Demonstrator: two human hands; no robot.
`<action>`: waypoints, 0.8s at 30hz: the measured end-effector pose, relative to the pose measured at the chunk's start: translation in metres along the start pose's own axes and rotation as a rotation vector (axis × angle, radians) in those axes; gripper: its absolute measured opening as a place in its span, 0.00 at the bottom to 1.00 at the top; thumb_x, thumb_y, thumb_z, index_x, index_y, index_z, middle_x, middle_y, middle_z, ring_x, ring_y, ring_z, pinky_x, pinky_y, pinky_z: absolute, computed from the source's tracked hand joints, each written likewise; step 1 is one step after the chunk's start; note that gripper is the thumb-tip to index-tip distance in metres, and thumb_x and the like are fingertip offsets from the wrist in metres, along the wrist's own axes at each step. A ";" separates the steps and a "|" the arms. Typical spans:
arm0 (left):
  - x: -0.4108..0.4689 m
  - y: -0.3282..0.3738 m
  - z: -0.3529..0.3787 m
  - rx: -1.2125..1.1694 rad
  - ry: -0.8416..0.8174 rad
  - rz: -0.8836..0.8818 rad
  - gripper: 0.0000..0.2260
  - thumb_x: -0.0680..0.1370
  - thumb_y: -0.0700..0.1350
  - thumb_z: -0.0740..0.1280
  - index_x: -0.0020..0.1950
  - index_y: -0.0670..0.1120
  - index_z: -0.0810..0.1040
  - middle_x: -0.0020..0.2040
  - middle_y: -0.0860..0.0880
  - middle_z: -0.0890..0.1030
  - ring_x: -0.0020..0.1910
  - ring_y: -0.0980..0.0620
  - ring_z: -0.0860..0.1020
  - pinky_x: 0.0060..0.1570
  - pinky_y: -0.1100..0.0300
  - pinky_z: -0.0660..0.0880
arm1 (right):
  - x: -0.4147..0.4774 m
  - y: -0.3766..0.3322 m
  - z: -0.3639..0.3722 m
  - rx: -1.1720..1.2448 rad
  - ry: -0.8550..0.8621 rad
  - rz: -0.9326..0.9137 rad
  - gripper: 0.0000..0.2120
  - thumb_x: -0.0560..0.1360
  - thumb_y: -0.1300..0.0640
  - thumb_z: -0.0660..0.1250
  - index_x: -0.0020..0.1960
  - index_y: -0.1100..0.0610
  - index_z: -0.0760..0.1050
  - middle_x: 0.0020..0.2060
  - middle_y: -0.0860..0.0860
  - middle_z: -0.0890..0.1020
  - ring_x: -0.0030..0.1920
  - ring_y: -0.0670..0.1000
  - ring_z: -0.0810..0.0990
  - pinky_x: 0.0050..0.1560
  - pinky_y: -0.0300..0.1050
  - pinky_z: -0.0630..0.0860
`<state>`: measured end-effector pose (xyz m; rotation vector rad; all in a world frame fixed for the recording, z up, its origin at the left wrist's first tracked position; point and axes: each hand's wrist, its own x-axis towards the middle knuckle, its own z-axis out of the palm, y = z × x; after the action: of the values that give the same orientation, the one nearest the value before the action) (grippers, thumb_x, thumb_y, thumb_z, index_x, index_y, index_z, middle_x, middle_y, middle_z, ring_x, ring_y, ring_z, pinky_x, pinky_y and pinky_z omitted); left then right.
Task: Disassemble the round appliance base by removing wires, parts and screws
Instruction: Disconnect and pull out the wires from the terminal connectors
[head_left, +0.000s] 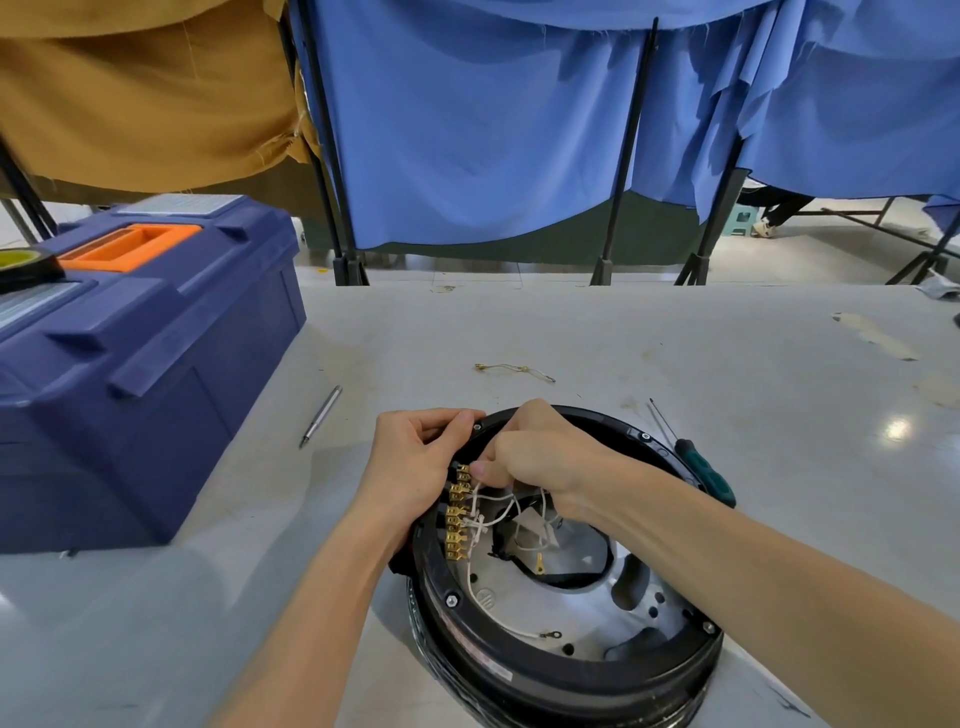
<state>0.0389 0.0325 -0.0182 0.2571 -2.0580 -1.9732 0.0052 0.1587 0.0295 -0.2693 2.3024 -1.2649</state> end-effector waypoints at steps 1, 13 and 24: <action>0.000 0.000 0.000 -0.002 -0.001 -0.002 0.08 0.79 0.42 0.68 0.44 0.51 0.85 0.41 0.52 0.87 0.43 0.55 0.85 0.41 0.65 0.78 | 0.001 0.000 0.000 0.013 0.006 0.011 0.07 0.71 0.68 0.69 0.48 0.70 0.79 0.34 0.57 0.70 0.36 0.54 0.69 0.38 0.44 0.65; -0.001 0.001 -0.001 0.008 0.001 -0.009 0.08 0.79 0.43 0.68 0.45 0.51 0.86 0.42 0.51 0.87 0.44 0.54 0.85 0.42 0.64 0.78 | -0.003 0.003 -0.002 0.002 0.037 0.038 0.03 0.70 0.69 0.68 0.38 0.69 0.77 0.24 0.52 0.69 0.30 0.51 0.67 0.32 0.39 0.64; -0.003 0.004 -0.001 0.015 0.000 -0.020 0.08 0.79 0.43 0.68 0.45 0.52 0.86 0.42 0.51 0.87 0.44 0.54 0.85 0.42 0.62 0.79 | -0.012 0.006 -0.010 0.029 0.011 -0.033 0.01 0.70 0.66 0.73 0.39 0.63 0.83 0.27 0.52 0.80 0.32 0.48 0.77 0.32 0.38 0.72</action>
<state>0.0427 0.0329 -0.0146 0.2812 -2.0784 -1.9701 0.0105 0.1743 0.0325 -0.2928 2.2953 -1.3182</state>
